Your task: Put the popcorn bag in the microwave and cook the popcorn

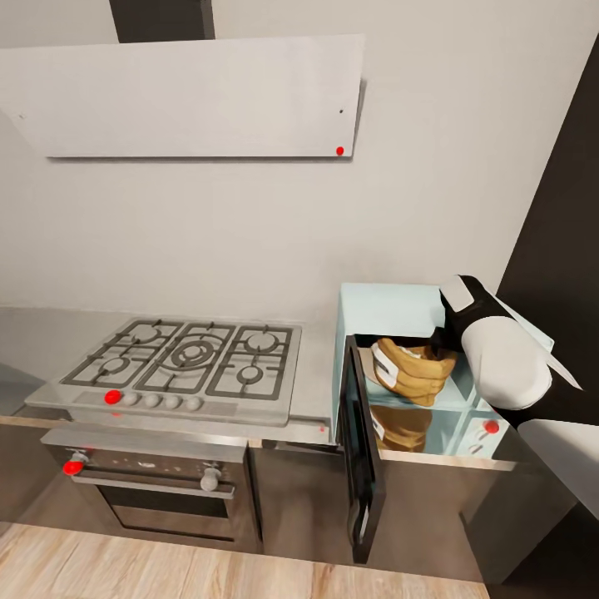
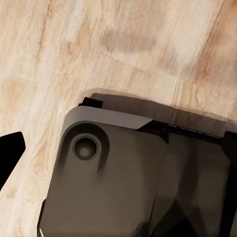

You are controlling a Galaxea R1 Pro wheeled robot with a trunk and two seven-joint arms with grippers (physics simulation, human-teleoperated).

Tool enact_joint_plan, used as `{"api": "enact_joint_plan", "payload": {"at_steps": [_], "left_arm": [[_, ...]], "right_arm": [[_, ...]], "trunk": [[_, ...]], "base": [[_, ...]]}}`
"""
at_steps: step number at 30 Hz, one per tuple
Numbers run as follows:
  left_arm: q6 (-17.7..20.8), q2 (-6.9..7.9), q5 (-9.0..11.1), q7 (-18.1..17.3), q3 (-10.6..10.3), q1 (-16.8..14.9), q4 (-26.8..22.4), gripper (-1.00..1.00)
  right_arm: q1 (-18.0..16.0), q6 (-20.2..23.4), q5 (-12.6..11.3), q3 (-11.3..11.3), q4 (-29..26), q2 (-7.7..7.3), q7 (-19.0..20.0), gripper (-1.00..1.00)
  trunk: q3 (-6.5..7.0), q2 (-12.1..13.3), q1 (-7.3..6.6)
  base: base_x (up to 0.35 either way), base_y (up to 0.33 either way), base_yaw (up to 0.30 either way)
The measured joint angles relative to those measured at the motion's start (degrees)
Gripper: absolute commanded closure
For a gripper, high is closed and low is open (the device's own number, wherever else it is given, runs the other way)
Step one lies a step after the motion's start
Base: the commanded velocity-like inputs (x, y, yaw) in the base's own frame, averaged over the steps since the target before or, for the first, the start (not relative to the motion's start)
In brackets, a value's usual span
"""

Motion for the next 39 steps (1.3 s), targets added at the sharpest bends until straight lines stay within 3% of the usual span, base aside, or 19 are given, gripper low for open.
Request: {"api": "enact_joint_plan", "payload": {"at_steps": [9, 11, 12, 39], "left_arm": [[0.0, 0.02, 0.1, 0.0, 0.0, 0.0, 0.0, -1.00], [0.0, 0.01, 0.1, 0.0, 0.0, 0.0, 0.0, -1.00], [0.0, 0.00, 0.1, 0.0, 0.0, 0.0, 0.0, -1.00], [0.0, 0.28, 0.2, 0.0, 0.2, 0.0, 0.0, -1.00]], "right_arm": [[0.0, 0.0, -0.6, -0.2, 0.0, 0.01, -1.0, -1.00], [0.0, 0.1, 0.5, 0.3, -0.2, -0.04, 1.0, -1.00], [0.0, -0.3, -0.2, 0.3, -0.2, -0.02, 1.2, -1.00], [-0.8, 0.0, -0.3, 0.3, -0.2, 0.51, 1.2, -1.00]], "trunk": [[0.00, 0.0, -0.03], [-0.01, 0.1, 0.05], [0.00, 0.1, 0.05], [0.00, 0.1, 0.03]], "base": [[-0.010, 0.000, 0.000], [-0.199, 0.000, 0.000], [-0.165, 0.000, 0.000], [-0.047, 0.000, 0.000]]}}
